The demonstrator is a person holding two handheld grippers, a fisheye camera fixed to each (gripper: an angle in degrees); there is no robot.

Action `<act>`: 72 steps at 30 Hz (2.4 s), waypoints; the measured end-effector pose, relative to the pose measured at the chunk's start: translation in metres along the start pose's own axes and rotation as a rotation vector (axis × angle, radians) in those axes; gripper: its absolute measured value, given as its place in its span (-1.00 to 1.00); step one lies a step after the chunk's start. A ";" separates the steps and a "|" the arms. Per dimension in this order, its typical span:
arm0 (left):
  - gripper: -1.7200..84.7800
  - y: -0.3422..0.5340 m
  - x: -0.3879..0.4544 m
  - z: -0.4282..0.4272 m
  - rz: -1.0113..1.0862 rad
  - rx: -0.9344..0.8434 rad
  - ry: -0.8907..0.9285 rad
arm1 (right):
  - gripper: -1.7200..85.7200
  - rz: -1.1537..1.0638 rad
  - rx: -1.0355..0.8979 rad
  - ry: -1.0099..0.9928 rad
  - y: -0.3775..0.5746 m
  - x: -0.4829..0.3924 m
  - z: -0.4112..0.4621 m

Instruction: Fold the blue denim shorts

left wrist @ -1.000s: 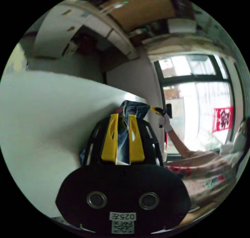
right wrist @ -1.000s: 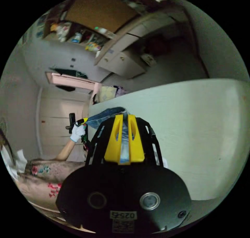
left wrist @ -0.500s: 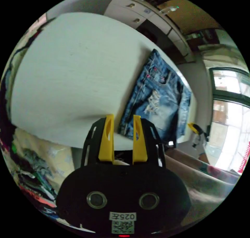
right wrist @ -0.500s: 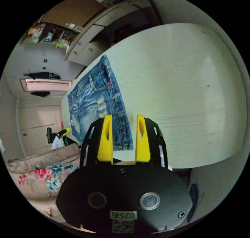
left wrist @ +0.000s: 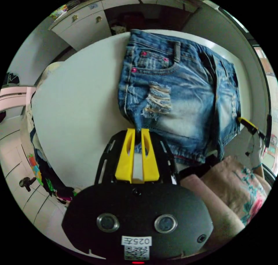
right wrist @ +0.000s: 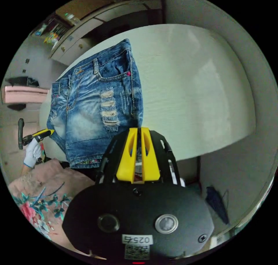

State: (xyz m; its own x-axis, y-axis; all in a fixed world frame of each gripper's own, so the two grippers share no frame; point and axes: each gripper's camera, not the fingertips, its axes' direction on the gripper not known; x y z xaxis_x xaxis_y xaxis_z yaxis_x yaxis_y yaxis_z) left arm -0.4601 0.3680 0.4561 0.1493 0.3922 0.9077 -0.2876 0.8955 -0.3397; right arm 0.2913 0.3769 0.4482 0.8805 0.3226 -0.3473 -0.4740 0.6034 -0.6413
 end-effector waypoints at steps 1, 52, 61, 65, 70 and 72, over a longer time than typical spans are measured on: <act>-0.97 -0.024 -0.008 -0.008 0.021 -0.005 0.005 | -0.95 0.087 0.007 -0.039 0.011 0.007 0.002; -0.85 0.155 -0.253 0.078 -0.769 0.076 1.127 | -0.75 0.101 -0.503 -0.899 -0.041 0.073 0.110; -0.95 0.151 -0.254 0.011 -0.508 0.206 1.145 | -0.87 -0.137 -0.403 -0.792 -0.055 0.047 0.043; -0.97 0.149 -0.251 -0.034 -0.417 0.306 1.176 | -0.87 -0.281 -0.275 -0.756 -0.071 0.024 -0.021; -0.98 0.174 -0.239 -0.025 -0.444 0.232 1.210 | -0.88 -0.216 -0.311 -0.773 -0.064 0.025 -0.037; -0.98 0.195 -0.232 -0.012 -0.479 0.215 1.269 | -0.88 -0.140 -0.358 -0.803 -0.048 0.034 -0.028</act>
State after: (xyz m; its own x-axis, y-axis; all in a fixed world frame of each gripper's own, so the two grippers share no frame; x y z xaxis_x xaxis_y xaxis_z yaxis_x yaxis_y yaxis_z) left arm -0.5393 0.4542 0.1760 0.9959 0.0822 0.0387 -0.0854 0.9923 0.0899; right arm 0.3438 0.3387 0.4485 0.6033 0.7577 0.2489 -0.2158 0.4555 -0.8637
